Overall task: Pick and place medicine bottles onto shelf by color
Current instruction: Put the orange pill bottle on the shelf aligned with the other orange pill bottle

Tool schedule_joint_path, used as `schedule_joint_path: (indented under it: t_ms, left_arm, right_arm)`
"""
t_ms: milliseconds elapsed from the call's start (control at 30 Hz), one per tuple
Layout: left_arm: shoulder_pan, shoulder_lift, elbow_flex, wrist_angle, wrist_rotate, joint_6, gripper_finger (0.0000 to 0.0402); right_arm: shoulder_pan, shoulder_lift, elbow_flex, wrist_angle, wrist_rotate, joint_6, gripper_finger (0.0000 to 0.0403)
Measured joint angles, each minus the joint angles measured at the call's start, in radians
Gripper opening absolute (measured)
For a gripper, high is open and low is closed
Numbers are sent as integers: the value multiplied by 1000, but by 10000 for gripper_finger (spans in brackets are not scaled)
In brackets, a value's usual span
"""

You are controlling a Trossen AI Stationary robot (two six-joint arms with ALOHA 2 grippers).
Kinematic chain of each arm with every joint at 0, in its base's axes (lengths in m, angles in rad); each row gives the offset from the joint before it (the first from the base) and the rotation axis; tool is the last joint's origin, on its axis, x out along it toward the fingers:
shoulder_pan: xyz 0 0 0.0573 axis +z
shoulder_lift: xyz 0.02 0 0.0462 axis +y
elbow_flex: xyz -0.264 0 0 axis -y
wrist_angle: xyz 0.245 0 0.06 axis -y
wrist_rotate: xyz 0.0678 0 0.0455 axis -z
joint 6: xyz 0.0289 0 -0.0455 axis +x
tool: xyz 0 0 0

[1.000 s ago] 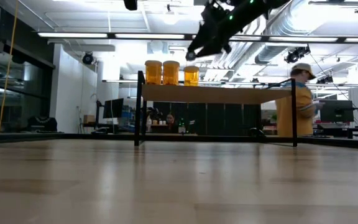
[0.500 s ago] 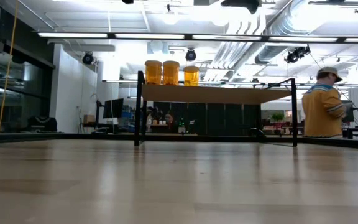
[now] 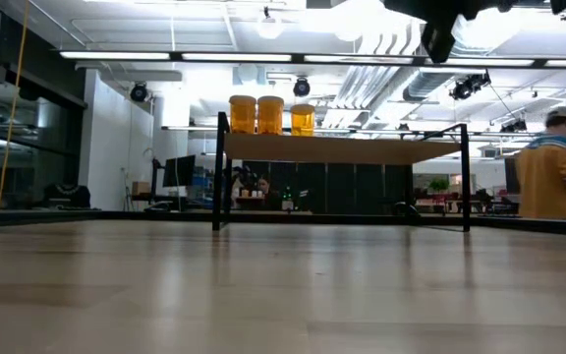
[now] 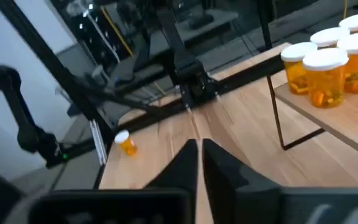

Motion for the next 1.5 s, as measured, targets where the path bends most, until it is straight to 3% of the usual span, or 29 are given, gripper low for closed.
schedule_joint_path:
  t_ms: [200,567,800,900,1100,1233,1367,1500]
  left_arm:
    - [0,0,0,-12,-26,-15,161]
    - [-4,3,0,-33,28,-99,285]
    - [-48,4,0,-43,125,-150,334]
    - [-93,4,43,-187,135,-180,340]
    - [-267,41,234,-803,108,-218,341]
    - [-449,81,250,-1067,105,-405,340]
    - [-671,138,206,-1141,90,-608,340]
    - [-879,213,147,-1081,1,-769,340]
  right_arm:
    - [3,4,-30,40,45,46,8]
    - [3,4,-23,47,52,31,1]
    - [3,4,-22,47,55,31,1]
    - [2,4,-22,47,56,31,0]
    - [2,5,-22,18,56,46,0]
    - [2,5,-22,-13,57,50,0]
    - [2,5,-22,-38,57,50,0]
    - [2,5,-22,-65,59,49,0]
